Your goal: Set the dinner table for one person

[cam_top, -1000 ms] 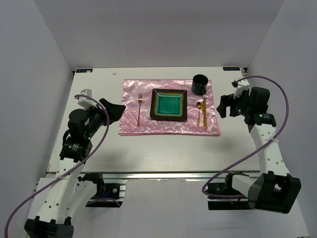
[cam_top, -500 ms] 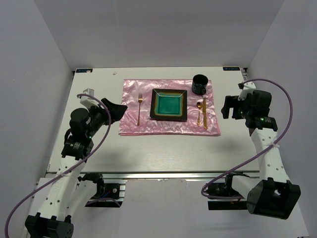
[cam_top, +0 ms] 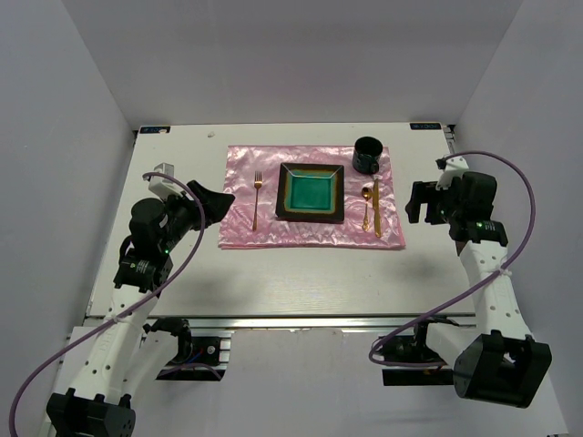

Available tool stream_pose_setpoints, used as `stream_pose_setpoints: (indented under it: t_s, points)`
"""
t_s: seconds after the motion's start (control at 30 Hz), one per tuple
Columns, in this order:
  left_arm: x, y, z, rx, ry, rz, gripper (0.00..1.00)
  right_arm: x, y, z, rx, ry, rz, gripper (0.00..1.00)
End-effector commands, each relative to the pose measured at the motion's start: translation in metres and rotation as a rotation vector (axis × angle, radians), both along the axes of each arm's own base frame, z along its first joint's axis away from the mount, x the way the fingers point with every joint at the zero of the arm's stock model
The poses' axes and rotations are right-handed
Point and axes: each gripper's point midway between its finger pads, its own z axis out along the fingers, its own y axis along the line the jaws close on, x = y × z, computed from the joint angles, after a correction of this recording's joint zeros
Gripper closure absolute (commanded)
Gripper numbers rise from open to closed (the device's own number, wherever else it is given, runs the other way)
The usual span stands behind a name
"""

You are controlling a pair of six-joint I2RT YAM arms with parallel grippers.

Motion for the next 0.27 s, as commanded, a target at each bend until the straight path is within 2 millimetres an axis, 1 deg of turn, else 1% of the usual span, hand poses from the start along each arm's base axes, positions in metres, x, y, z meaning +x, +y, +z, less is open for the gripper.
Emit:
stream_pose_setpoints:
  t_s: [0.0, 0.23]
  points:
    - [0.0005, -0.0006, 0.0029, 0.004, -0.022, -0.004, 0.14, 0.0100, 0.0007, 0.0154, -0.006, -0.059, 0.020, 0.11]
    - [0.0020, 0.0006, 0.0024, 0.011, -0.023, 0.001, 0.14, 0.0134, 0.0022, 0.0114, 0.016, -0.043, 0.014, 0.11]
